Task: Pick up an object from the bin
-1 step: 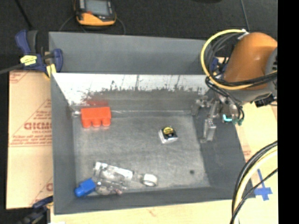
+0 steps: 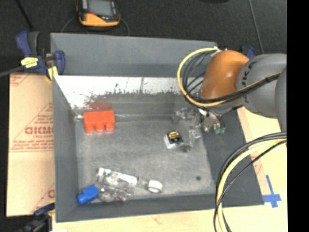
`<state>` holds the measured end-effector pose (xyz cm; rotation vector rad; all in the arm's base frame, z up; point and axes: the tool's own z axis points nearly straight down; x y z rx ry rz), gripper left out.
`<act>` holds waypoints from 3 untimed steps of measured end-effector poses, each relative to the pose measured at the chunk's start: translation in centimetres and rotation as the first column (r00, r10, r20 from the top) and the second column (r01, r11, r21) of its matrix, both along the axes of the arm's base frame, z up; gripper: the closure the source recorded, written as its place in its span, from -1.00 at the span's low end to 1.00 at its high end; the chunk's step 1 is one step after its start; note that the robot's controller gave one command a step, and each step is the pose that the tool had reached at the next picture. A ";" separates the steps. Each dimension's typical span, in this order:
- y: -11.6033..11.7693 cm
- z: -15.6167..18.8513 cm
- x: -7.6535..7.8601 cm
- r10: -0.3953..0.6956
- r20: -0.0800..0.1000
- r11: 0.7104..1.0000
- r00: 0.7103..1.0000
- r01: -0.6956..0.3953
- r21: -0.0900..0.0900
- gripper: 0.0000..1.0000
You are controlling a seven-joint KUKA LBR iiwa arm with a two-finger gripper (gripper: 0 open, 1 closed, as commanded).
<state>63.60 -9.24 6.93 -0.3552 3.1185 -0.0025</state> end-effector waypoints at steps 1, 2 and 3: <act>3.7 0.2 -1.5 0.138 0.001 0.990 0.990 -0.138 0.001 -1.00; 3.6 0.2 -1.5 0.138 0.002 0.990 0.990 -0.138 -0.001 1.00; 3.6 15.5 -0.9 0.188 0.010 0.982 0.982 -0.188 -0.003 1.00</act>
Offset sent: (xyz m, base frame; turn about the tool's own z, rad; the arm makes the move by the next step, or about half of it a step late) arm -0.0168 0.0372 0.0007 -0.1403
